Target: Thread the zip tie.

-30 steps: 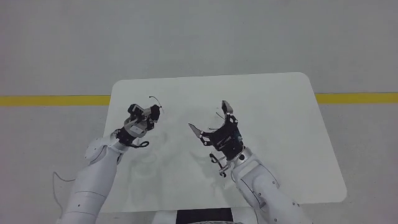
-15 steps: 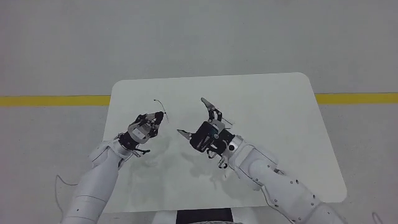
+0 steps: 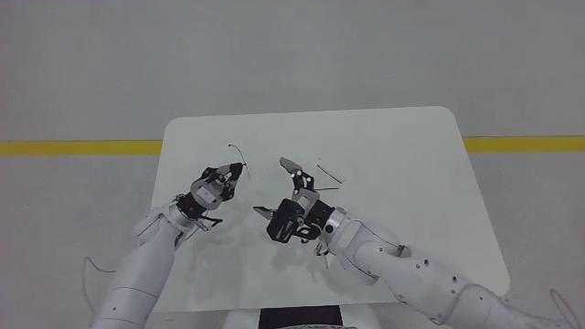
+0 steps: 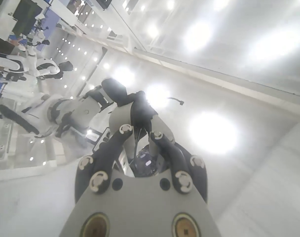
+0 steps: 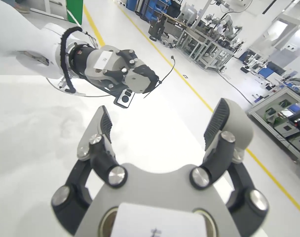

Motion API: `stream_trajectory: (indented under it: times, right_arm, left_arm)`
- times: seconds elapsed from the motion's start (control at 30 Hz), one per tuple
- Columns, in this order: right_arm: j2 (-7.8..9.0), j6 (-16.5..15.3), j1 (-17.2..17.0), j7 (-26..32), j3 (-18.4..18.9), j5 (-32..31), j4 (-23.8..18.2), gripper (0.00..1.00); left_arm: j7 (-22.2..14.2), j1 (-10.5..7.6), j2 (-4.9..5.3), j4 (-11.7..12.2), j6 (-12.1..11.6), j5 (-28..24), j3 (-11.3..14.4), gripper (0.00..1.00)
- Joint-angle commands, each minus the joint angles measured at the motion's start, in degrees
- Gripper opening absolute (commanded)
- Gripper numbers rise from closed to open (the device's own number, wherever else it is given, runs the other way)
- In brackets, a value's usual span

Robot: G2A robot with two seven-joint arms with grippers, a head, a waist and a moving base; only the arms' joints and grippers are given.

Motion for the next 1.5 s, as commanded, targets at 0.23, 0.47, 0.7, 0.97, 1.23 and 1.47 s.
stream_trajectory:
  times: [0.23,0.47,0.7,0.97,1.23,1.47]
  right_arm:
    - [-1.83,1.1,1.0,-0.6,-1.3,-0.1,2.8,1.0]
    - [-2.98,3.3,3.6,-0.7,-3.5,-0.1,4.7,0.56]
    - [-4.48,4.3,4.9,-0.7,-5.0,-0.1,6.9,0.43]
    - [-6.07,4.5,6.2,0.2,-5.5,-0.1,8.9,0.34]
    - [-7.08,5.2,6.6,0.4,-5.8,-0.1,10.0,0.35]
    - [-7.48,5.9,6.8,1.0,-5.7,-0.1,10.5,0.31]
  left_arm:
    - [1.8,0.01,-0.01,-0.7,0.4,-1.9,1.3,0.0]
    - [1.8,0.01,-0.01,-0.7,0.4,-1.9,1.3,0.0]
    - [1.8,0.01,-0.01,-0.7,0.4,-1.9,1.3,0.0]
    - [1.8,0.01,-0.01,-0.7,0.4,-1.9,1.3,0.0]
    - [1.8,0.01,-0.01,-0.7,0.4,-1.9,1.3,0.0]
    - [1.8,0.01,-0.01,-0.7,0.4,-1.9,1.3,0.0]
